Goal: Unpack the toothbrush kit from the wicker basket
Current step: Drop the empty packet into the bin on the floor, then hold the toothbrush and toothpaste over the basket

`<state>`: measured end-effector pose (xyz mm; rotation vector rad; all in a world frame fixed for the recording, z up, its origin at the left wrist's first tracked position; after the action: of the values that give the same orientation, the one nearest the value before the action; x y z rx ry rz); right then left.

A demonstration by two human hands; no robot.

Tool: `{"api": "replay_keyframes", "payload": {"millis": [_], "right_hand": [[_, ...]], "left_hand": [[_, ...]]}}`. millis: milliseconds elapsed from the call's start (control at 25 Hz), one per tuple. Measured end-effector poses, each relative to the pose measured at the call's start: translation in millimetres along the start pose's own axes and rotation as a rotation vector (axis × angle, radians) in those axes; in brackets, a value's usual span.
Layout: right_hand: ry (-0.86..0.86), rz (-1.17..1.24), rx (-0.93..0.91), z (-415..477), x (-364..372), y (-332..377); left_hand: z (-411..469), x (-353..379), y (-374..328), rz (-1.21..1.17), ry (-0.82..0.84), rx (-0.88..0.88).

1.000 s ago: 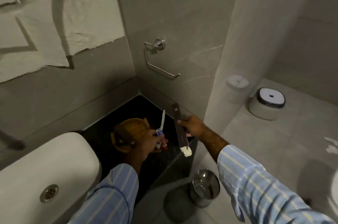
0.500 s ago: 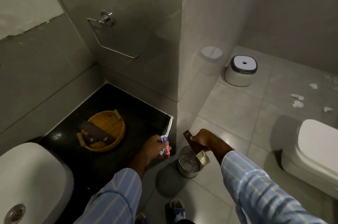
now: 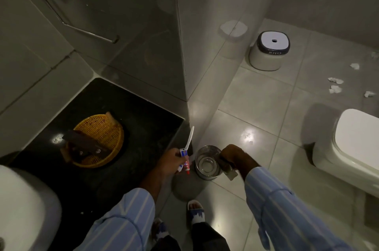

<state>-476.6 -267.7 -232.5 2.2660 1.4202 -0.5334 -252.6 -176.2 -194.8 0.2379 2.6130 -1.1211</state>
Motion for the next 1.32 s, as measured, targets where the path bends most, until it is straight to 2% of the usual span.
{"api": "replay_keyframes", "payload": {"millis": [160, 320, 360, 440, 520, 640, 720, 840, 960, 1040, 1160, 1320], "right_hand": [[0.038, 0.060, 0.001, 9, -1, 2], [0.127, 0.465, 0.086, 11, -11, -8], [0.102, 0.435, 0.078, 10, -19, -3], [-0.062, 0.214, -0.089, 0, -44, 31], [-0.199, 0.052, -0.381, -32, -65, 85], [-0.150, -0.309, -0.828, -100, -53, 160], [-0.084, -0.561, -0.936, -127, -34, 190], [-0.052, -0.790, -0.969, -152, -11, 224], [-0.051, -0.690, -1.021, -176, -12, 259], [-0.026, -0.587, -1.051, -188, -12, 285], [0.206, -0.265, -0.993, -197, 1, 318], [0.349, 0.000, -0.918, -203, 32, 367]], "left_hand": [[4, 2, 3, -0.020, 0.011, -0.028], [3, -3, 1, -0.051, 0.015, -0.056], [3, -5, 0, -0.042, 0.022, -0.054], [2, -10, -4, -0.016, 0.027, -0.040], [-3, -21, -16, 0.055, -0.001, 0.010], [-16, -43, -43, 0.243, -0.032, 0.163], [-28, -60, -62, 0.295, -0.023, 0.241], [-43, -100, -89, 0.371, -0.077, 0.343], [-59, -150, -101, 0.394, -0.157, 0.412], [-71, -191, -95, 0.257, -0.284, 0.406], [-87, -252, -69, -0.049, -0.487, 0.386], [-102, -317, -24, -0.265, -0.567, 0.362]]}}
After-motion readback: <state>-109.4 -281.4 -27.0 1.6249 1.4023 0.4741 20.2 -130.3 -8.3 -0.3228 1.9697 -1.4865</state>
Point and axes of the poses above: each hand's wrist, its own z-axis towards the middle knuckle, its own x-axis out of the palm, y = z × x, the point moved 9 cm from there along z, towards the middle knuckle, and after that the axes turned 8 degrees about x, right-handed, at the moved point
